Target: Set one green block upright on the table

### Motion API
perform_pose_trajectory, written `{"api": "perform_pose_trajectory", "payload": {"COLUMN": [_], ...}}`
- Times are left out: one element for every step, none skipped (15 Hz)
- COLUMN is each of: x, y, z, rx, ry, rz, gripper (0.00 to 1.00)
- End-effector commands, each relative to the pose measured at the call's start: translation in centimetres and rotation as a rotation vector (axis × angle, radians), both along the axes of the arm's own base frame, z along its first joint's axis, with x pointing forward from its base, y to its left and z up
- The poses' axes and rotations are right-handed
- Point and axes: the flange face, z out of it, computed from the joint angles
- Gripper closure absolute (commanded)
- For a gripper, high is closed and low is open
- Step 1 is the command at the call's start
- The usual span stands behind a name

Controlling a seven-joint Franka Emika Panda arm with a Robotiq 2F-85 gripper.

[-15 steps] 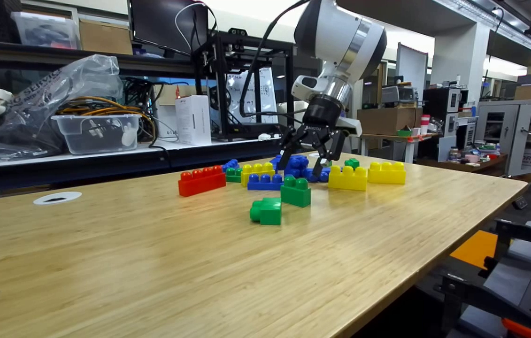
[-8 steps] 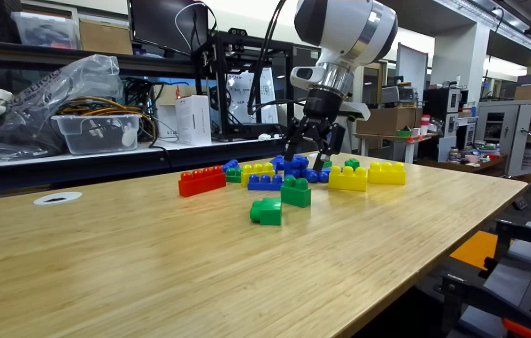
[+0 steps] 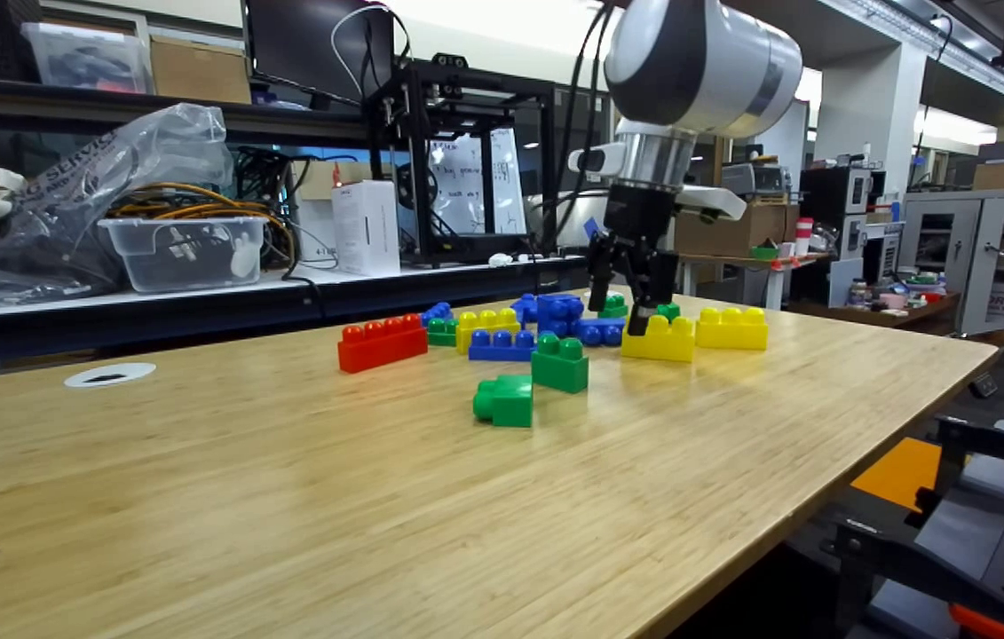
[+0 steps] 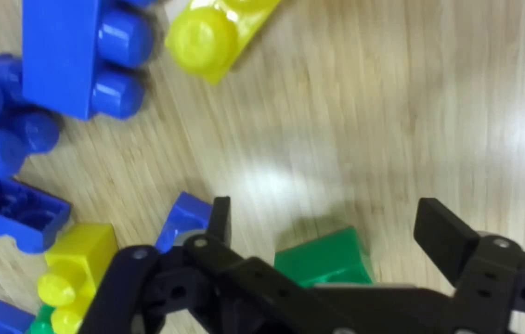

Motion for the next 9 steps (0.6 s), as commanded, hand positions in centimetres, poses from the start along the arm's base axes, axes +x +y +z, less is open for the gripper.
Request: {"api": "perform_pose_trajectory", "payload": {"x": [-0.1, 0.3, 0.7, 1.3, 1.8, 2.2, 2.4, 2.4, 2.4], "y": [-1.6, -1.9, -2.0, -1.9, -1.5, -0.8, 0.2, 1.5, 2.5], "z": [0.6, 1.2, 1.9, 2.7, 3.8, 4.7, 6.1, 7.3, 8.8], "rx": [-0.062, -0.082, -0.104, -0.129, -0.149, -0.174, -0.198, -0.217, -0.237], "ry": [0.011, 0.010, 0.002, -0.006, -0.009, -0.009, -0.005, 0.003, 0.005], "rz": [-0.139, -0.175, -0.200, -0.224, -0.249, -0.275, -0.298, -0.316, -0.333], "gripper": [0.00, 0.00, 0.00, 0.00, 0.00, 0.00, 0.00, 0.00, 0.00]}}
